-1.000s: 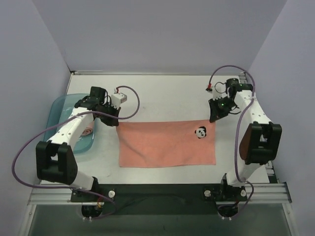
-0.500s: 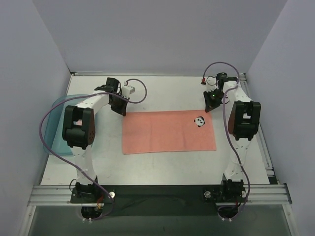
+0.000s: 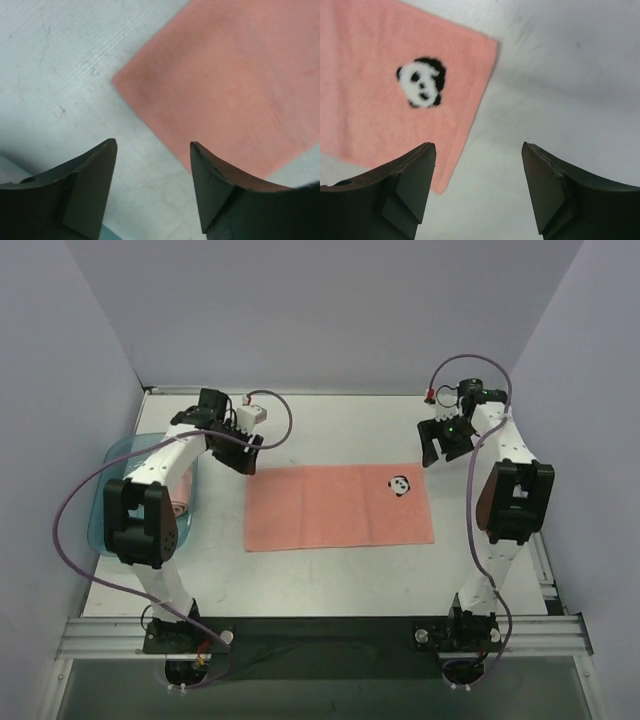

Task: Roll the towels
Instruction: Flatten the towel

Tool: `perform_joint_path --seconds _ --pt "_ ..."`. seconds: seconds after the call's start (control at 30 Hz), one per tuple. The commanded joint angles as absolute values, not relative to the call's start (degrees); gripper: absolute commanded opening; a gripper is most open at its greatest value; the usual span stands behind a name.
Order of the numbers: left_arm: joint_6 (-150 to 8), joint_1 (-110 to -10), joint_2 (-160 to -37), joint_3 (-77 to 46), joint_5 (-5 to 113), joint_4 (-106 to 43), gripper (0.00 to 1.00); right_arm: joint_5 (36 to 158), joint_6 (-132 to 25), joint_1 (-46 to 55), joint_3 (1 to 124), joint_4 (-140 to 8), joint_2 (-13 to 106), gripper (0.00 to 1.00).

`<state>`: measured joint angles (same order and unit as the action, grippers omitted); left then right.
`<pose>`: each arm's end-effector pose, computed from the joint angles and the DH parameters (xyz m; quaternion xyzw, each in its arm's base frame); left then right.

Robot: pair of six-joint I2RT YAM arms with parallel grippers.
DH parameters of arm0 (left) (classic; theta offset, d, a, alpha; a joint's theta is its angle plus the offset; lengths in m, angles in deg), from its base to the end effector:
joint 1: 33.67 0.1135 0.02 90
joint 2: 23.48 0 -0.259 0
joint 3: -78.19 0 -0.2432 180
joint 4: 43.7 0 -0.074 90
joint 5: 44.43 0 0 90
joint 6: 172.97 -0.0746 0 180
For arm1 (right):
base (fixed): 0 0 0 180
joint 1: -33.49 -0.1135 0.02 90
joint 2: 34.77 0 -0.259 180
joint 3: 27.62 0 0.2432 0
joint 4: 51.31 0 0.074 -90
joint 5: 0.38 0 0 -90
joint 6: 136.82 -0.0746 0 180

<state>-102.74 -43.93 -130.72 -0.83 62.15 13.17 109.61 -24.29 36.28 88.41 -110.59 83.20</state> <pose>0.3940 -0.0930 0.2046 0.2817 0.9209 -0.1207 0.2407 0.4546 0.0034 0.2077 -0.2060 0.9324 0.1104 0.2756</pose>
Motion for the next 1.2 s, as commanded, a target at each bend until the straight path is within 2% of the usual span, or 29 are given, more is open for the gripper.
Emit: perform_joint_path --seconds 0.0,0.07,0.1,0.13,0.2,0.3,0.47,0.73,1.17 --pt "-106.2 -43.7 -118.4 -4.6 69.7 20.0 0.67 115.3 -24.1 36.1 82.0 -121.3 70.1 0.69" --pt "-107.4 -43.9 -116.3 -9.3 72.0 22.3 0.54 117.2 -24.6 35.0 74.8 -123.1 67.7 0.56" --pt "-106.1 -44.2 -114.9 -11.1 71.5 22.7 0.31 117.5 -25.1 34.5 72.5 -123.2 65.7 0.43" --pt "-105.2 -44.6 -114.4 -14.5 71.4 22.7 0.19 117.8 -25.5 33.8 70.3 -122.8 65.0 0.37" --pt "-103.5 -45.4 -113.1 -17.6 72.8 22.7 0.04 118.7 -26.6 32.3 64.7 -122.5 63.8 0.24" --pt "-102.0 -47.5 -111.9 -23.5 73.2 20.8 0.01 119.6 -27.7 31.5 60.8 -121.1 63.8 0.16" --pt "-100.6 -50.0 -112.7 -27.8 71.2 17.4 0.00 117.0 -27.7 31.5 59.3 -118.3 66.1 0.15" --pt "-99.1 -52.3 -117.6 -26.4 69.0 16.3 0.00 112.2 -28.7 30.1 57.9 -116.0 71.2 0.11" --pt "-100.1 -54.8 -120.6 -26.0 64.3 18.5 0.00 107.4 -27.5 28.9 53.7 -116.1 68.5 0.11"
